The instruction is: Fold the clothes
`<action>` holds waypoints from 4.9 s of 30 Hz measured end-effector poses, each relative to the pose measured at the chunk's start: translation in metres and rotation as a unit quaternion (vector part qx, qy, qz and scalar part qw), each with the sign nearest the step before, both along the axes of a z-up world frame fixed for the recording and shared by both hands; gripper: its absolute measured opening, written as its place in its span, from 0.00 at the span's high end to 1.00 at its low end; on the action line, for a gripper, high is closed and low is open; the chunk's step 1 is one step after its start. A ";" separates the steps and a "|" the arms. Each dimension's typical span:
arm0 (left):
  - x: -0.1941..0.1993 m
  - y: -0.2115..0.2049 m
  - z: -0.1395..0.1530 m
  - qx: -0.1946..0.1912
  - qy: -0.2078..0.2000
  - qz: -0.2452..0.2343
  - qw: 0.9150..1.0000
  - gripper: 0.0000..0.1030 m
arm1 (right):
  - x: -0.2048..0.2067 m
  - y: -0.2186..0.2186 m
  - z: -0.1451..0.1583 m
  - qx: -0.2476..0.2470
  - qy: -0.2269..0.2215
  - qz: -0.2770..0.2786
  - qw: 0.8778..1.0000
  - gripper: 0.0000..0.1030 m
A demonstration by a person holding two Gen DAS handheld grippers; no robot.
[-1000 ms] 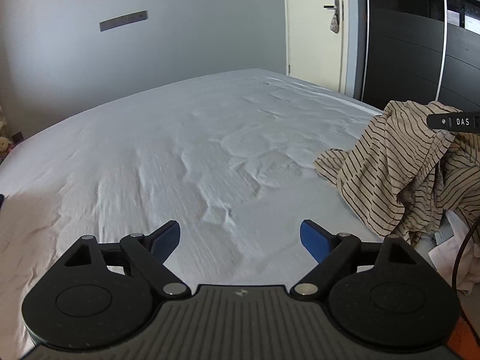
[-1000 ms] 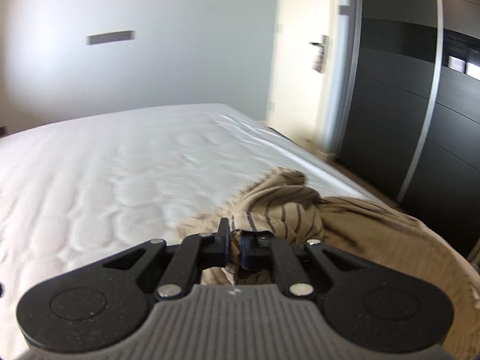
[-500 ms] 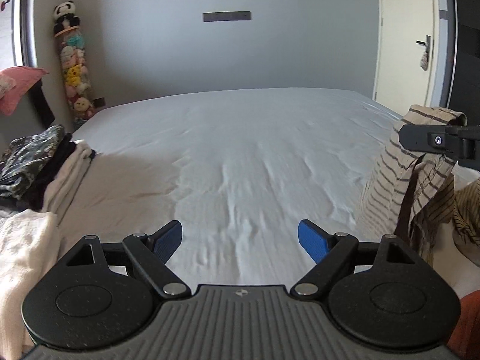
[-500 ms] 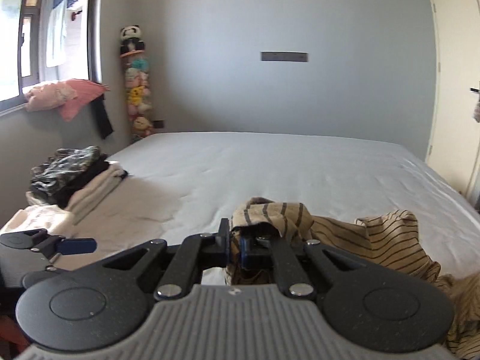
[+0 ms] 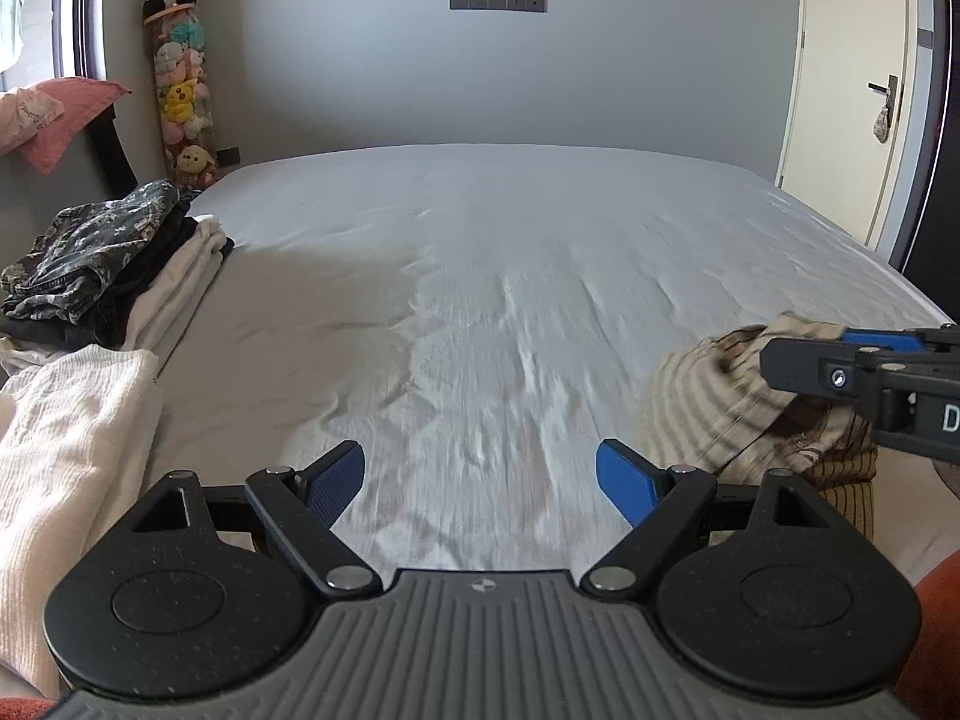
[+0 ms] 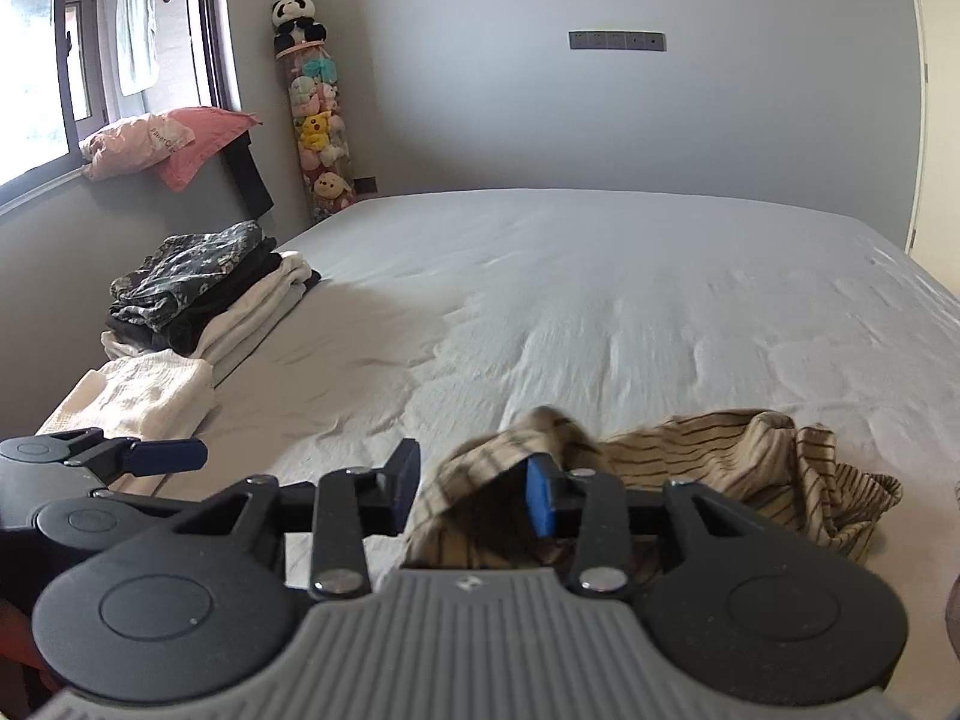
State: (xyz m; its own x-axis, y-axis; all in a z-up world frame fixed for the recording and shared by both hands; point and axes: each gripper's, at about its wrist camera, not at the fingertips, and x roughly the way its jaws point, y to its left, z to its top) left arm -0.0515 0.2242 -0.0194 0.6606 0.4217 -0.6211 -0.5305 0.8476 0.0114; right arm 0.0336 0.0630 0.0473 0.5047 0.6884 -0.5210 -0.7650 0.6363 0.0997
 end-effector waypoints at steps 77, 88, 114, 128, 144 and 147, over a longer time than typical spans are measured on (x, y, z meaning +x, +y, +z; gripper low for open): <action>-0.013 0.038 -0.031 -0.101 0.068 0.006 0.993 0.79 | 0.056 -0.036 -0.065 -0.074 0.109 -0.126 0.983 0.99; -0.003 0.016 -0.038 -0.089 0.060 -0.057 0.993 0.42 | 0.076 -0.093 -0.103 -0.109 0.135 -0.210 0.962 0.94; 0.070 0.104 -0.098 -0.117 0.072 -0.047 0.989 0.28 | 0.121 -0.002 -0.142 -0.021 0.132 -0.103 0.986 0.39; 0.087 0.109 -0.127 -0.200 0.077 -0.063 0.975 0.91 | 0.141 0.006 -0.177 0.010 0.219 -0.095 0.971 0.93; 0.057 0.128 0.033 -0.037 -0.131 0.009 0.991 0.97 | 0.142 0.008 -0.026 0.103 0.023 -0.094 0.990 0.96; 0.047 0.127 0.066 0.002 -0.168 0.015 0.986 0.97 | 0.140 0.004 0.004 0.135 -0.011 -0.097 0.986 0.96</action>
